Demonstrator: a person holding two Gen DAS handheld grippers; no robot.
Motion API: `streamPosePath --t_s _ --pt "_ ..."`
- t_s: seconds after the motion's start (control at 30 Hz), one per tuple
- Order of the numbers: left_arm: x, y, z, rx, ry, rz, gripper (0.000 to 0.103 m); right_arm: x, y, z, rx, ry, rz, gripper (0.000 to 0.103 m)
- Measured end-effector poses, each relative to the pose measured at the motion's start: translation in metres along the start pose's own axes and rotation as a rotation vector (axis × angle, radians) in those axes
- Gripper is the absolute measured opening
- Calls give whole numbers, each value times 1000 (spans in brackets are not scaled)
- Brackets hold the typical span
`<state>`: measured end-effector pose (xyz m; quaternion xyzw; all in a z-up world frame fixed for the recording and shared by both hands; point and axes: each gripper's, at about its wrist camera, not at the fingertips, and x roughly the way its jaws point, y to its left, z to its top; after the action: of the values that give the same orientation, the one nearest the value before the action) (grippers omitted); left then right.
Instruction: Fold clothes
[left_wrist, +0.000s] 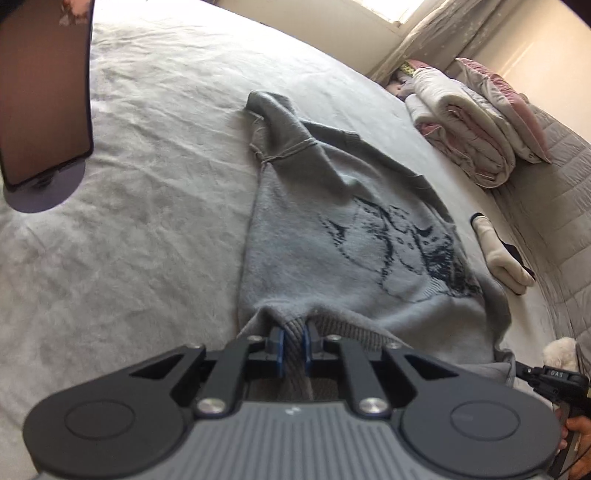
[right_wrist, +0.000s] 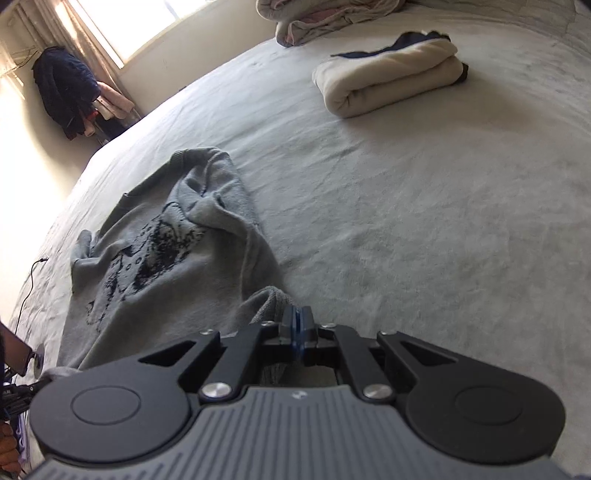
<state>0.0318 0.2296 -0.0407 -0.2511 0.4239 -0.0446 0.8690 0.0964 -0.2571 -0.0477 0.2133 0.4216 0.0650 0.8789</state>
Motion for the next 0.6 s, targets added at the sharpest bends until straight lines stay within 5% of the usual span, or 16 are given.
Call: streamPosePath --t_s 0.13,0.23,0.3,0.6 --pt "0 13 3 -88 18 -55 17 2 -8 1 44 -12 -2 14" --pt "-10 20 -1 -111 19 -87 33 -8 -16 -2 75 -7 25 21" --pt "-14 20 -6 -104 18 -89 38 -16 -21 -6 96 -9 46 39" --pt "-16 22 -34 -84 -5 -51 44 -27 -18 -39 111 5 143 39"
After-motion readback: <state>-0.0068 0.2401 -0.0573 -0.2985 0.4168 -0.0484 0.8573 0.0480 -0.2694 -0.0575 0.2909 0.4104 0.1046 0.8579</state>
